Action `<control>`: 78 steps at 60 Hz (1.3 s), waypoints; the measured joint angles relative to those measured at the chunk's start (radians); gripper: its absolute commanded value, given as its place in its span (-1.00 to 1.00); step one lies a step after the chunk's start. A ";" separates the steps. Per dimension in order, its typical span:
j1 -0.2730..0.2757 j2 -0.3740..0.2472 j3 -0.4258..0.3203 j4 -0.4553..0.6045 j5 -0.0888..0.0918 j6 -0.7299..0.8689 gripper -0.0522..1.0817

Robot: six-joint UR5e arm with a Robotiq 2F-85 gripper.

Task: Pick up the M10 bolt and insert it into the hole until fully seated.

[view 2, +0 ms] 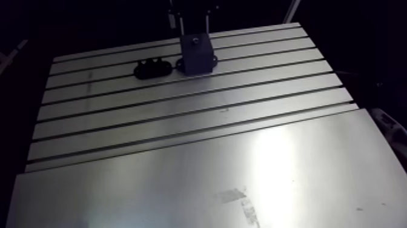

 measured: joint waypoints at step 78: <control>0.034 -0.253 0.014 -0.029 0.049 -0.004 -0.90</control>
